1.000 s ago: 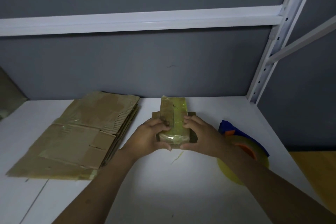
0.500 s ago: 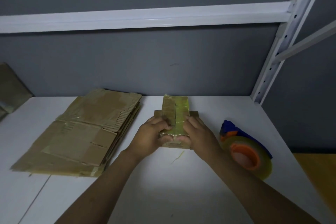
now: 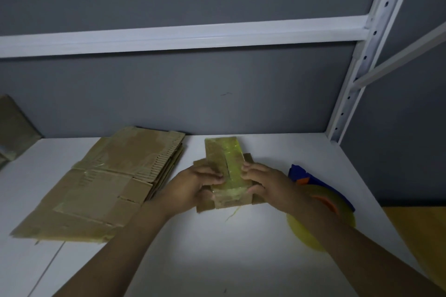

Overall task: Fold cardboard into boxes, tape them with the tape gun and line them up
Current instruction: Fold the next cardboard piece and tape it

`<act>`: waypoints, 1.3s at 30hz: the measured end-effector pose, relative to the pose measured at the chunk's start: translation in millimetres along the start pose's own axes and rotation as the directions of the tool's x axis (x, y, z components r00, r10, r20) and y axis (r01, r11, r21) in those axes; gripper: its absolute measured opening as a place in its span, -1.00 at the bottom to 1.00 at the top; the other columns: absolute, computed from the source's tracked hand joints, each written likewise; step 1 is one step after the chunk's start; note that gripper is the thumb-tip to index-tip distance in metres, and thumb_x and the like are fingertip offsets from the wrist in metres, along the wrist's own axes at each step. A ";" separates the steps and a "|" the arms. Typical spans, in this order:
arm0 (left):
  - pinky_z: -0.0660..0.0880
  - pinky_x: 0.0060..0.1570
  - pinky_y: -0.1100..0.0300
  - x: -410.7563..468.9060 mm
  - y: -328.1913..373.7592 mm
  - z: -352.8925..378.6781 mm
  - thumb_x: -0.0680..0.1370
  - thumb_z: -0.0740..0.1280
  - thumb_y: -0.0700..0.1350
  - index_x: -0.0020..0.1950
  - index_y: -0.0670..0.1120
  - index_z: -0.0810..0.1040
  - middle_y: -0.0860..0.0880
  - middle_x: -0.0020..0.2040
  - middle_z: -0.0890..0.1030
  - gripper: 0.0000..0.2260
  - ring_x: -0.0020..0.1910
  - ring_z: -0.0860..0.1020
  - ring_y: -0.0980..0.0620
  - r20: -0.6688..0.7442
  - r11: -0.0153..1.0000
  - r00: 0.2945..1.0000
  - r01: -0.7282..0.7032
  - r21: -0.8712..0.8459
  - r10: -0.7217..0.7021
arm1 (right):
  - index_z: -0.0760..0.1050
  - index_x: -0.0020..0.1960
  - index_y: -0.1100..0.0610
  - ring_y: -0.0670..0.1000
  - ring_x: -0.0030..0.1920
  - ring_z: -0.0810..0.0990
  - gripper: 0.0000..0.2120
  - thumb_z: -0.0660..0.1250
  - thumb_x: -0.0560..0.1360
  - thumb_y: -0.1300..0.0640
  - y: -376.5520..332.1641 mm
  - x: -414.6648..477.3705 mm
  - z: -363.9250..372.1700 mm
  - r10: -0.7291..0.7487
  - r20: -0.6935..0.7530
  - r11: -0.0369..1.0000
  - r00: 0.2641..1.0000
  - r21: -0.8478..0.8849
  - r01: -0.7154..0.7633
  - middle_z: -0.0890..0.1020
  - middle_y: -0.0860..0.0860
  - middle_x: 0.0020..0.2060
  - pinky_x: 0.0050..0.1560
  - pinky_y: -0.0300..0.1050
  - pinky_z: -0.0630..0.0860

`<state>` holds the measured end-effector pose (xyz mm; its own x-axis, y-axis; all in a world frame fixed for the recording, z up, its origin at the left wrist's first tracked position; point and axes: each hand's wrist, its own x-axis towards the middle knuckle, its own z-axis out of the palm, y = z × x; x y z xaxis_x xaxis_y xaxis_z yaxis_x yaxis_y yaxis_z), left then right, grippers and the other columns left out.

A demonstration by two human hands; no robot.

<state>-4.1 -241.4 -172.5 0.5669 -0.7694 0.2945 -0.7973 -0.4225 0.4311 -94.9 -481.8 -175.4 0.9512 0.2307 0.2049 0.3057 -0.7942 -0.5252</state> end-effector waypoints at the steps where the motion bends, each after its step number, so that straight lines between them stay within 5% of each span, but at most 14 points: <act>1: 0.18 0.29 0.52 3.5 4.0 -9.1 0.40 0.47 0.04 0.28 0.04 0.58 0.22 0.26 0.46 -0.55 0.26 0.29 0.36 0.061 0.999 0.998 -0.008 0.047 0.005 | 0.50 0.29 0.22 -0.13 0.39 0.29 -0.70 0.27 0.58 0.20 1.5 -1.9 -3.9 0.006 0.025 0.999 1.000 0.054 -0.007 0.39 0.03 0.39 0.28 -0.44 0.21; 4: 0.05 0.40 0.26 19.3 -2.2 -24.3 0.25 0.27 0.45 0.50 0.16 0.27 0.12 0.52 0.22 -0.15 0.46 0.13 0.15 0.126 0.963 0.991 -0.078 0.258 0.046 | 0.52 0.24 0.31 -0.10 0.37 0.33 -0.72 0.30 0.54 0.30 2.6 -6.0 -10.3 0.035 0.085 0.985 0.996 0.164 -0.049 0.40 0.10 0.37 0.24 -0.48 0.29; 6: -0.12 0.46 0.02 29.7 -15.7 -27.0 0.16 0.25 0.52 0.53 0.24 -0.11 0.01 0.58 -0.21 0.05 0.52 -0.23 0.00 0.182 0.931 0.976 0.049 0.362 -0.122 | 0.52 0.23 0.32 -0.12 0.36 0.31 -0.73 0.28 0.54 0.33 2.2 -9.7 -12.0 0.032 0.107 0.987 0.994 0.153 -0.048 0.38 0.11 0.38 0.21 -0.52 0.27; 8: -0.20 0.47 -0.11 37.5 -26.2 -25.8 0.18 0.40 0.46 0.52 0.24 -0.25 -0.09 0.54 -0.37 0.14 0.50 -0.37 -0.12 0.220 0.881 0.925 0.193 0.432 -0.310 | 0.52 0.22 0.27 -0.11 0.39 0.31 -0.75 0.28 0.56 0.28 -0.8 -13.3 -12.5 0.030 0.105 0.995 0.994 0.091 -0.040 0.37 0.02 0.39 0.28 -0.43 0.30; 12: 0.25 0.40 0.08 31.7 -31.6 -12.8 0.29 0.55 0.18 0.49 0.33 -0.22 -0.10 0.47 0.27 0.08 0.46 0.24 -0.12 0.293 0.927 0.880 0.342 0.154 -0.373 | 0.43 0.22 0.02 -0.12 0.26 0.39 -0.60 0.34 0.46 -0.14 -28.8 -17.6 -12.0 0.136 0.007 0.975 0.991 -0.178 -0.133 0.39 -0.19 0.30 0.19 -0.20 0.38; 15: 0.16 0.42 0.09 18.7 -28.1 -0.9 0.24 0.56 0.23 0.54 0.25 -0.10 -0.07 0.53 0.07 0.09 0.51 0.09 -0.08 0.125 0.914 0.906 0.394 0.092 -0.403 | 0.31 0.23 -0.01 -0.07 0.24 0.33 -0.32 0.27 0.31 -0.45 -51.1 -10.9 -4.0 0.162 -0.059 0.916 0.985 -0.363 -0.173 0.38 -0.11 0.21 0.33 -0.11 0.24; 18: -0.03 0.47 0.12 11.1 -19.4 4.0 0.15 0.43 0.43 0.59 -0.01 -0.01 -0.03 0.58 -0.16 0.17 0.55 -0.09 -0.03 0.013 0.925 0.932 0.358 0.126 -0.363 | 0.35 0.18 0.03 0.00 0.31 0.32 -0.40 0.27 0.35 -0.37 -46.2 -3.0 3.5 0.119 -0.137 0.894 0.983 -0.416 -0.166 0.43 -0.05 0.21 0.47 0.04 0.09; 21: -0.02 0.30 0.43 4.5 -9.9 7.5 0.34 0.47 0.27 0.54 -0.07 0.19 -0.01 0.52 0.14 -0.09 0.48 0.16 0.03 -0.112 0.920 0.919 0.387 0.057 -0.379 | 0.56 -0.04 0.07 0.07 0.14 0.54 -0.69 0.51 0.26 0.02 -31.1 6.5 0.6 0.017 -0.178 0.871 0.984 -0.480 -0.102 0.60 0.00 0.02 0.35 0.09 0.32; 24: 0.18 0.21 0.28 -7.4 3.5 9.0 0.31 0.36 0.38 0.38 0.01 0.46 -0.02 0.26 0.36 -0.26 0.24 0.36 0.04 -0.199 0.945 0.957 0.252 0.208 -0.212 | 0.64 -0.14 0.14 0.11 -0.04 0.61 -0.73 0.55 0.18 0.24 -11.2 18.2 -5.1 0.111 -0.204 0.865 0.973 -0.462 -0.196 0.65 0.05 -0.09 0.06 -0.05 0.53; 27: 0.14 0.10 0.19 -9.5 5.2 19.5 0.29 0.38 0.32 0.19 0.05 0.57 0.02 0.16 0.42 -0.44 0.16 0.40 -0.03 -0.200 0.950 0.978 0.015 0.313 0.051 | 0.59 0.18 0.10 0.14 0.29 0.44 -0.73 0.26 0.53 0.24 3.0 26.7 -15.3 0.206 -0.169 0.902 0.964 -0.350 -0.254 0.57 0.05 0.22 0.31 -0.03 0.34; 29: 0.25 0.26 0.08 -4.6 8.3 26.5 0.36 0.39 0.18 0.13 0.04 0.53 -0.05 0.20 0.50 -0.60 0.20 0.43 -0.06 -0.245 0.960 0.963 -0.045 0.276 0.116 | 0.37 0.43 -0.02 0.09 0.49 0.19 -0.62 0.14 0.62 0.14 5.8 26.1 -27.4 0.255 -0.037 0.883 0.966 -0.398 -0.248 0.30 -0.02 0.47 0.48 0.06 0.09; 31: 0.42 0.23 0.06 1.3 13.9 34.0 0.42 0.30 0.18 0.10 -0.01 0.57 -0.05 0.13 0.58 -0.63 0.10 0.52 -0.07 -0.264 0.965 0.959 -0.033 0.260 0.104 | 0.20 0.51 -0.08 0.04 0.51 0.11 -0.56 0.13 0.64 0.06 5.0 14.1 -38.0 0.294 0.012 0.858 0.956 -0.443 -0.259 0.17 -0.06 0.52 0.50 0.05 0.00; 34: 0.46 -0.09 0.19 12.5 30.3 44.2 0.40 0.26 0.29 0.03 -0.02 0.64 0.02 -0.07 0.62 -0.55 -0.12 0.56 -0.05 -0.275 0.957 0.961 0.086 0.277 -0.006 | 0.15 0.52 -0.06 0.01 0.47 0.22 -0.47 0.22 0.60 0.02 8.1 -26.8 -49.9 0.418 -0.121 0.854 0.901 -0.286 -0.435 0.26 -0.03 0.49 0.46 -0.05 0.15; 39: 0.47 -0.15 0.06 33.4 55.7 59.6 0.27 0.56 0.17 0.03 -0.03 0.66 -0.04 -0.13 0.59 -0.57 -0.17 0.54 -0.12 -0.259 0.929 0.957 0.209 0.304 -0.131 | 0.10 0.55 0.04 0.07 0.41 0.33 -0.31 0.33 0.53 -0.08 30.2 -81.6 -57.2 0.732 -0.023 0.681 0.681 0.060 -0.730 0.31 0.03 0.46 0.37 -0.07 0.27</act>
<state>-42.0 -319.2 -189.5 0.7004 -0.5570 0.4462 -0.6854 -0.6993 0.2030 -165.7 -556.7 -160.7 0.8708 -0.4367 -0.2259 -0.4832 -0.6755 -0.5570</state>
